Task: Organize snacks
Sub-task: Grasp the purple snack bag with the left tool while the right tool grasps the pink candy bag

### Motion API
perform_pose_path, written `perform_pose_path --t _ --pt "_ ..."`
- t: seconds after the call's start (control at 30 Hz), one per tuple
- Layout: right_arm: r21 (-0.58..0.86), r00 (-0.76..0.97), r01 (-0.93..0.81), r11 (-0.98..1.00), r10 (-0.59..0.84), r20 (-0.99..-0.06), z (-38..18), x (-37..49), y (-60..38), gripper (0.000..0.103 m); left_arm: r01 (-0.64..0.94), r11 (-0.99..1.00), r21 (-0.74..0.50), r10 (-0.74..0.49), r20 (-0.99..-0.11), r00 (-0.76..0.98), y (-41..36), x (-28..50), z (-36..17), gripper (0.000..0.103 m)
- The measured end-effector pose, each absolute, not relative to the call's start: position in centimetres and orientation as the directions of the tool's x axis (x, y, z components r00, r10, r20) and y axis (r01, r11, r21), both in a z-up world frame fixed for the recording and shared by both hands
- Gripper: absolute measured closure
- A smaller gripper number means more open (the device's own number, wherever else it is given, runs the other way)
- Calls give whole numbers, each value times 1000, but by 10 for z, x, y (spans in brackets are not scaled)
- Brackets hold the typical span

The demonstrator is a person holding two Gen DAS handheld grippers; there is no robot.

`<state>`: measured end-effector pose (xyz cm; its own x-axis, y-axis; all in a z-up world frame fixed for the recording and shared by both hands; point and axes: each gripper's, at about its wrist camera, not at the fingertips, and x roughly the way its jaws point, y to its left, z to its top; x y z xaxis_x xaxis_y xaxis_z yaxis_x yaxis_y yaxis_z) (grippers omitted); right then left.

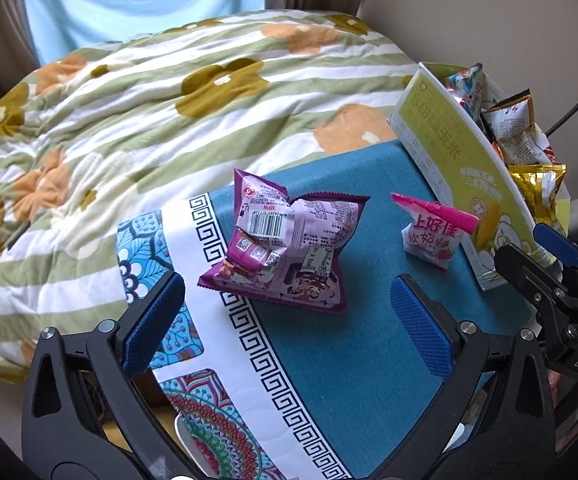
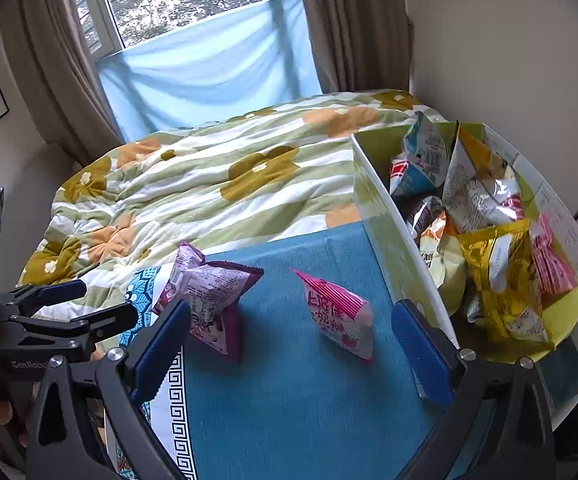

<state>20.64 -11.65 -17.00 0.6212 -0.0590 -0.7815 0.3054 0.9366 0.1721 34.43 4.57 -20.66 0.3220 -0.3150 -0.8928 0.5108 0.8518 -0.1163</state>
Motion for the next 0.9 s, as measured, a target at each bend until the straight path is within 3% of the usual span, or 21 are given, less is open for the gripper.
perform_pose_path --t 0.33,0.8,0.9 --pt "125 570 442 888 -171 -804 -242 224 -123 3 547 832 -95 -287 -917 278 20 377 -273 1" --pt "49 550 487 872 -263 -793 -276 240 -128 3 592 801 -86 -277 -931 239 0 394 -317 1" --pt "60 555 499 865 -265 -789 -276 238 -129 3 602 792 -105 -295 -928 226 -1 394 -317 12"
